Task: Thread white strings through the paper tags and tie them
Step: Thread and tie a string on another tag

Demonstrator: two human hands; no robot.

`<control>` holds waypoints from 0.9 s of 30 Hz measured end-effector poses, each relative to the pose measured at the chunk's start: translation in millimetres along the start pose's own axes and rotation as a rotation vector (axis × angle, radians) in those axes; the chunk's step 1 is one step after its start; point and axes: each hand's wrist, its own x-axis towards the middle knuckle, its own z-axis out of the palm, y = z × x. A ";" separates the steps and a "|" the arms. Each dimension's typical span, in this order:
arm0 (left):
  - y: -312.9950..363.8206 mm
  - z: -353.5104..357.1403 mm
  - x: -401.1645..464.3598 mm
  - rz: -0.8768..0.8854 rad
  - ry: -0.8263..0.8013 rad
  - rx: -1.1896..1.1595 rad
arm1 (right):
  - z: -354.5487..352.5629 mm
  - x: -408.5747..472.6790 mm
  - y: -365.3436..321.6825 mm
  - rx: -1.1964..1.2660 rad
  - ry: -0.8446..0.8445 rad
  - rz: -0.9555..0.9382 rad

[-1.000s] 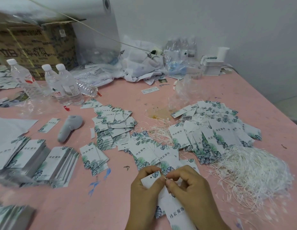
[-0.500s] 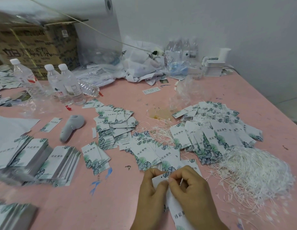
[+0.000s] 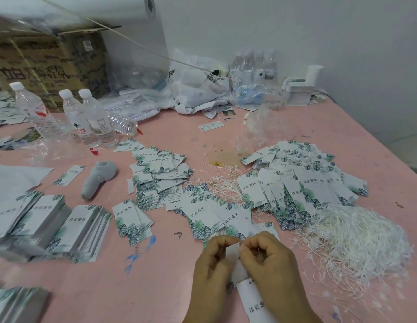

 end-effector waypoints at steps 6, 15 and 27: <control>-3.8 -5.3 8.1 -0.173 0.017 -0.248 | -4.4 1.3 -3.7 0.119 -0.101 0.097; -9.7 -6.9 9.5 -0.083 0.106 -0.098 | -7.9 2.2 -5.5 0.162 -0.148 0.102; 3.7 -10.5 18.6 -0.210 0.252 -0.527 | -55.1 25.4 7.4 0.317 -0.462 0.391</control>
